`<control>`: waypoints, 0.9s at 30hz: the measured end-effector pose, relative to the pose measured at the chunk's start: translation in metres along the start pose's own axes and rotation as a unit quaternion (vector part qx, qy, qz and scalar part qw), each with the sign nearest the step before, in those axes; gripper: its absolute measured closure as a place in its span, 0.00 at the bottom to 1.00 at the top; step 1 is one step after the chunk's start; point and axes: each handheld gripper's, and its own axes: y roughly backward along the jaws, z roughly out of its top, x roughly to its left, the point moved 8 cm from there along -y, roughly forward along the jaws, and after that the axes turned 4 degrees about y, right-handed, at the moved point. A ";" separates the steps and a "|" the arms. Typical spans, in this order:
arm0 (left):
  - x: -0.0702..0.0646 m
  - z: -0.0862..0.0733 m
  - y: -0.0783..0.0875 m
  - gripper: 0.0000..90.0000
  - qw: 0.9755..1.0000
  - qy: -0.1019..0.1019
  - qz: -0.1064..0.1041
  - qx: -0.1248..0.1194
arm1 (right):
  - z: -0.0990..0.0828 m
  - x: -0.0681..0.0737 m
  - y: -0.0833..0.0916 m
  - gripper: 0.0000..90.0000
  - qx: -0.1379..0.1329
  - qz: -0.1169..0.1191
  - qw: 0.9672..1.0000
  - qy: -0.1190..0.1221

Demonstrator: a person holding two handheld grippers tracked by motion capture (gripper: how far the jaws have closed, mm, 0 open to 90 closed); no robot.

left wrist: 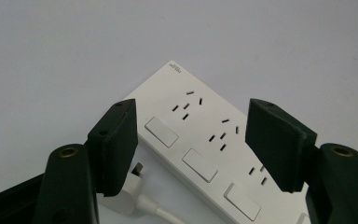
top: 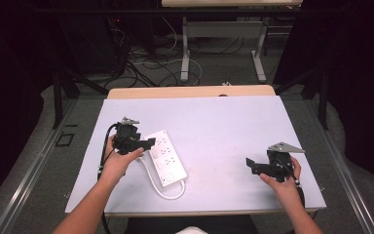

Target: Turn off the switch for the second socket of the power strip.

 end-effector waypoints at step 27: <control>0.028 -0.012 0.041 0.07 0.999 0.009 0.008 -0.036 | 0.001 0.000 0.002 0.10 -0.001 -0.003 1.000 0.001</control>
